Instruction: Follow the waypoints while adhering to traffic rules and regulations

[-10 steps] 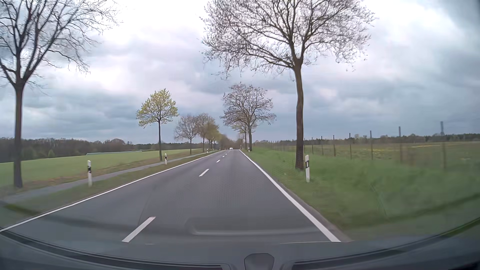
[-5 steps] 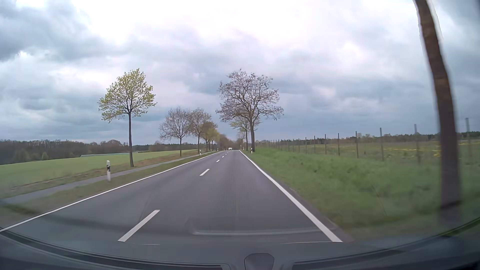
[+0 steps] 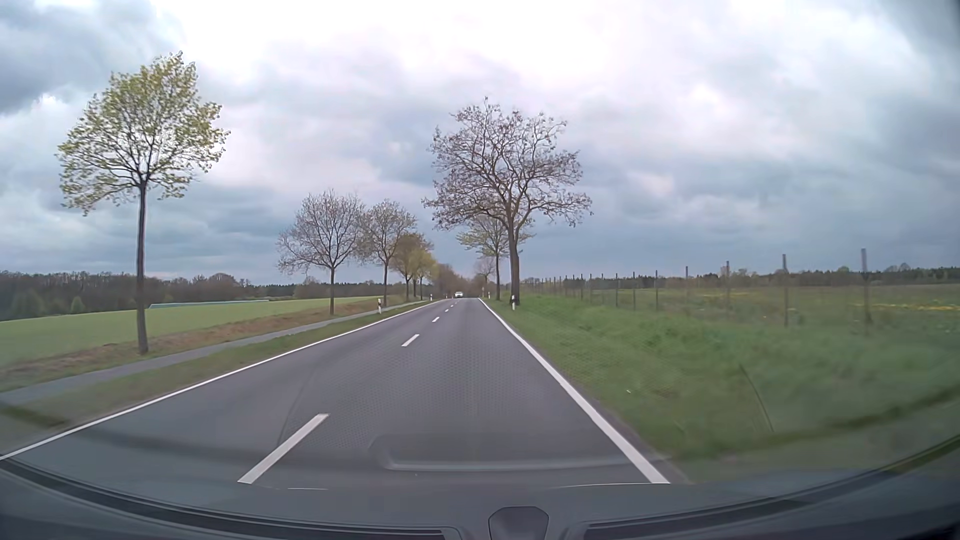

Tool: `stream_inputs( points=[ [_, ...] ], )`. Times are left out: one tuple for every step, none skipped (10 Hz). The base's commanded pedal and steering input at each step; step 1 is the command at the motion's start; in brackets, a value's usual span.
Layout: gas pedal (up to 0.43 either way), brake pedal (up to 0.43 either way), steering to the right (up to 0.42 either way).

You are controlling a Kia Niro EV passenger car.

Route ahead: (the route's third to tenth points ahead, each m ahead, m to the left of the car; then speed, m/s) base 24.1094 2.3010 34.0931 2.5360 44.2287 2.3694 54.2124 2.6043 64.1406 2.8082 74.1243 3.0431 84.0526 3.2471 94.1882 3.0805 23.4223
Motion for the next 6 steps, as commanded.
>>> stream_inputs(
  points=[
    [0.138, 0.000, -0.005],
    [0.138, 0.000, -0.005],
    [0.138, 0.000, -0.005],
    [0.138, 0.000, -0.005],
    [0.138, 0.000, -0.005],
    [0.138, 0.000, -0.005]
  ],
)
